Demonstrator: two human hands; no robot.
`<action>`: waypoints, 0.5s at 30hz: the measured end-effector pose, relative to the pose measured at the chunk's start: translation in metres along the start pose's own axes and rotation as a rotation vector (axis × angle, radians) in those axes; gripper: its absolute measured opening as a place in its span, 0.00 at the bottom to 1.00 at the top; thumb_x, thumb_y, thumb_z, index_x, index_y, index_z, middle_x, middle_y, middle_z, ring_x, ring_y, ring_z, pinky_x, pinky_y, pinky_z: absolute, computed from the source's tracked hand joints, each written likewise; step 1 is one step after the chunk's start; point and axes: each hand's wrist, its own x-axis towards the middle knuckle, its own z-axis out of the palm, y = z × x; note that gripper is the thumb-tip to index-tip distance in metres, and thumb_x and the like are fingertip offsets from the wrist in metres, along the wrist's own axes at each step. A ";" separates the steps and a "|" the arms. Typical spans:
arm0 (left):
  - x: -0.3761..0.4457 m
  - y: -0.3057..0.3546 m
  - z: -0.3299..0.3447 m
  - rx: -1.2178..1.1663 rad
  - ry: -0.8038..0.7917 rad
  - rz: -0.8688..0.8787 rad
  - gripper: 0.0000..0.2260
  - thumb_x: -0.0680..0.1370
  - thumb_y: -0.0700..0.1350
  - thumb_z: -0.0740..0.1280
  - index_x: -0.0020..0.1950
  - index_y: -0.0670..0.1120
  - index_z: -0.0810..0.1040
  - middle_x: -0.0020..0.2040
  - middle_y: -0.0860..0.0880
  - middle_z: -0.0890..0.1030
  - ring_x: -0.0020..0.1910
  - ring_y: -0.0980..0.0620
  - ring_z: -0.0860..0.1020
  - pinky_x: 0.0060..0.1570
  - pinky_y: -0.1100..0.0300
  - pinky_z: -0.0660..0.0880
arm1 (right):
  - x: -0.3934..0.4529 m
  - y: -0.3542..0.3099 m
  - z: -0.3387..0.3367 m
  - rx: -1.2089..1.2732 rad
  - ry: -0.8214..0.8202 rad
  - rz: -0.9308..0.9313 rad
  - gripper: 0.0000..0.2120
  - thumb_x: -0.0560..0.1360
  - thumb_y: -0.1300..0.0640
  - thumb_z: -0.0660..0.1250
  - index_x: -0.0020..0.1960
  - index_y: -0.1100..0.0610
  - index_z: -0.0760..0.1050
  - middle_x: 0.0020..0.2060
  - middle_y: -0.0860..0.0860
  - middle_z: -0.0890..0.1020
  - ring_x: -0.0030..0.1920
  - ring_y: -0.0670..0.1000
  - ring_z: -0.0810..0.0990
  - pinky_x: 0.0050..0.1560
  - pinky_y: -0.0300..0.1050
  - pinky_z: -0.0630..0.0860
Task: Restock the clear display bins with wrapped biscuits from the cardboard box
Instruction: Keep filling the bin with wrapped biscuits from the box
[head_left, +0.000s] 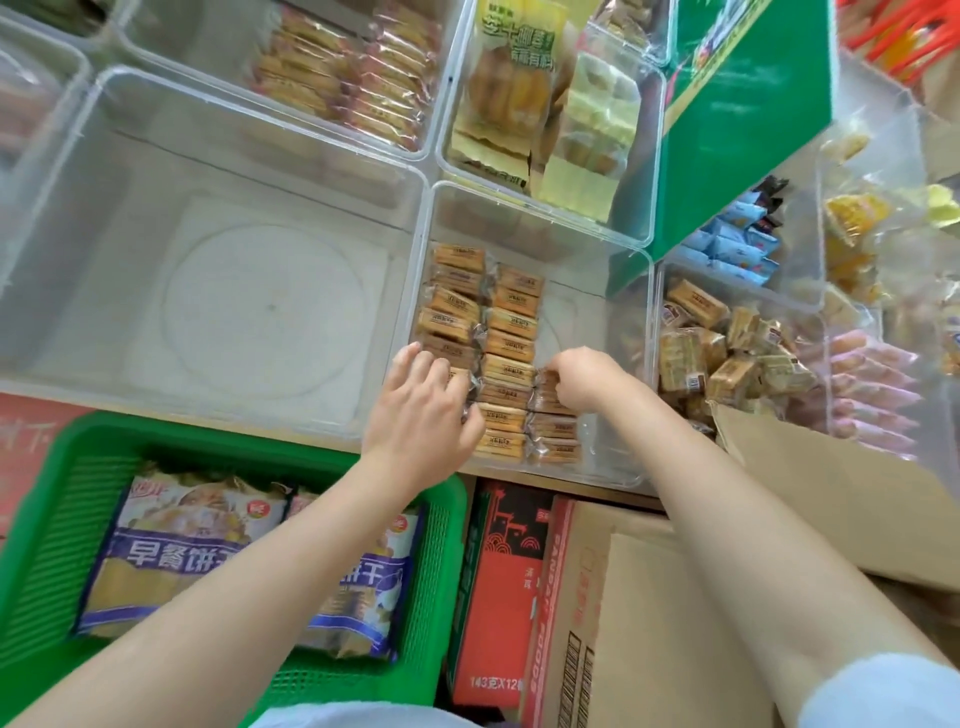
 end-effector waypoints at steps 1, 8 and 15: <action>0.000 0.000 0.000 0.007 0.001 0.000 0.20 0.79 0.56 0.56 0.54 0.45 0.81 0.53 0.45 0.82 0.58 0.44 0.77 0.74 0.48 0.56 | -0.005 0.001 -0.003 0.030 -0.026 -0.007 0.20 0.79 0.65 0.59 0.70 0.59 0.73 0.62 0.57 0.79 0.59 0.58 0.79 0.58 0.50 0.78; 0.001 0.001 -0.003 -0.073 -0.037 -0.040 0.17 0.80 0.55 0.58 0.58 0.49 0.81 0.59 0.49 0.81 0.64 0.47 0.74 0.77 0.48 0.51 | -0.094 0.012 -0.015 0.562 0.321 -0.129 0.15 0.82 0.54 0.61 0.68 0.52 0.76 0.64 0.51 0.79 0.62 0.51 0.77 0.61 0.46 0.74; -0.061 0.096 -0.051 -0.622 -0.001 -0.022 0.09 0.82 0.45 0.63 0.54 0.46 0.82 0.49 0.54 0.79 0.51 0.53 0.75 0.47 0.57 0.71 | -0.247 0.071 0.029 0.977 1.026 -0.171 0.08 0.79 0.60 0.63 0.49 0.54 0.82 0.37 0.46 0.82 0.37 0.51 0.81 0.40 0.50 0.79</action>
